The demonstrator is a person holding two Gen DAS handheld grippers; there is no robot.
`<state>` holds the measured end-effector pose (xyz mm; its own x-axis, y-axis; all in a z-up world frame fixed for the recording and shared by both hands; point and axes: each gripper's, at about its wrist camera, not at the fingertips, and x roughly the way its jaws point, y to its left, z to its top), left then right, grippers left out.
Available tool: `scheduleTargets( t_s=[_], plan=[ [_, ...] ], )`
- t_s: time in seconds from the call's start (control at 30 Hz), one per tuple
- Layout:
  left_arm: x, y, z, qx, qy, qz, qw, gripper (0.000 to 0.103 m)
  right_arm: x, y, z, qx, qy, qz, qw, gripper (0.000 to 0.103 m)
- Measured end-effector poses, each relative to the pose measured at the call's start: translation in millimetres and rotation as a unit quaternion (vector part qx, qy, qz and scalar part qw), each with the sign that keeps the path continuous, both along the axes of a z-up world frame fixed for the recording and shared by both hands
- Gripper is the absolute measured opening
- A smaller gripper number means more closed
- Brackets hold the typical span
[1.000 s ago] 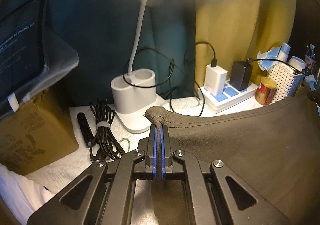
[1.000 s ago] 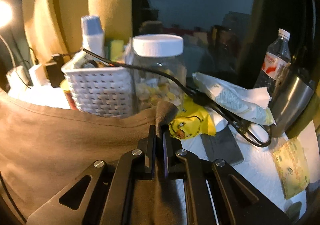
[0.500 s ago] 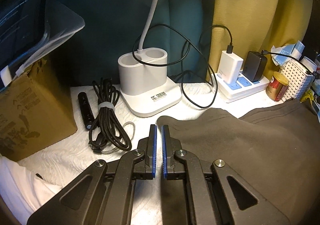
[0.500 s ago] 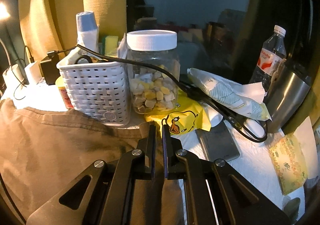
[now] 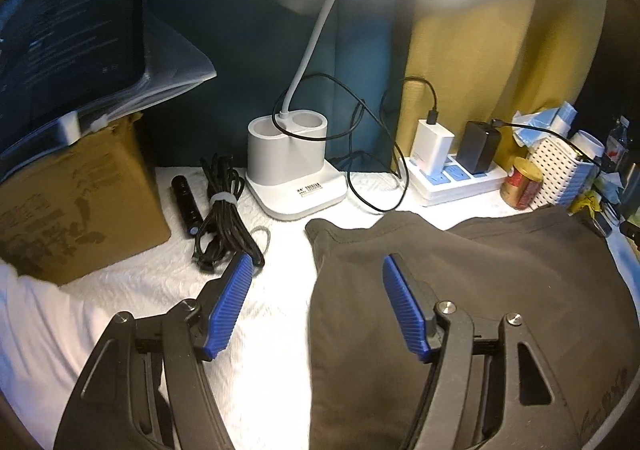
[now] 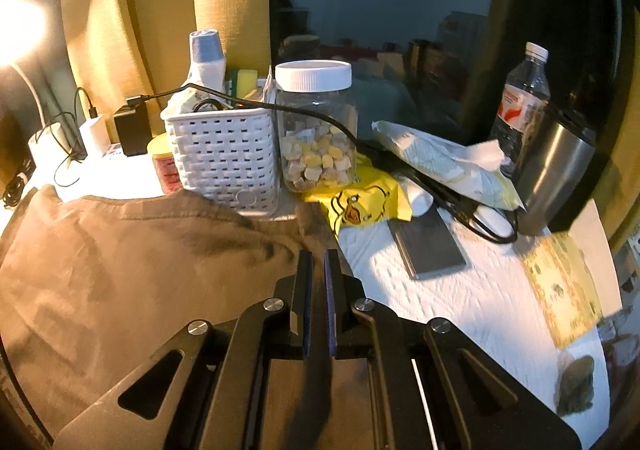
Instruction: Fold small clothes
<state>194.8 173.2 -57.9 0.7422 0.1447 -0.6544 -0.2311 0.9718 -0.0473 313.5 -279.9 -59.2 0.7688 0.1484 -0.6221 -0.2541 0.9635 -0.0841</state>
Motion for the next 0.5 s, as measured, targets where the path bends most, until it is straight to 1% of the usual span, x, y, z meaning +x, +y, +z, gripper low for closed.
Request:
scheduleTargets(
  t_s=[0.07,0.1,0.13,0.3,0.5],
  plan=[
    [-7,-2,2,0.0,-0.001,-0.001,1.0,0.068,-8,-3,1,0.005,0.002,-0.001,1.0,0.016],
    [-12,-3,3,-0.001,-0.001,-0.001,1.0,0.068,-11,-5,2,0.006,0.002,-0.001,1.0,0.028],
    [-15,-4,3,-0.001,-0.002,-0.001,1.0,0.068,-16,-8,3,0.008,0.002,-0.002,1.0,0.037],
    [-39,-11,7,0.001,-0.008,-0.002,1.0,0.068,-35,-17,5,0.015,0.0,-0.005,1.0,0.038],
    [-60,-18,5,-0.003,-0.008,-0.004,1.0,0.068,-59,-29,3,0.019,0.004,-0.011,1.0,0.038]
  ],
)
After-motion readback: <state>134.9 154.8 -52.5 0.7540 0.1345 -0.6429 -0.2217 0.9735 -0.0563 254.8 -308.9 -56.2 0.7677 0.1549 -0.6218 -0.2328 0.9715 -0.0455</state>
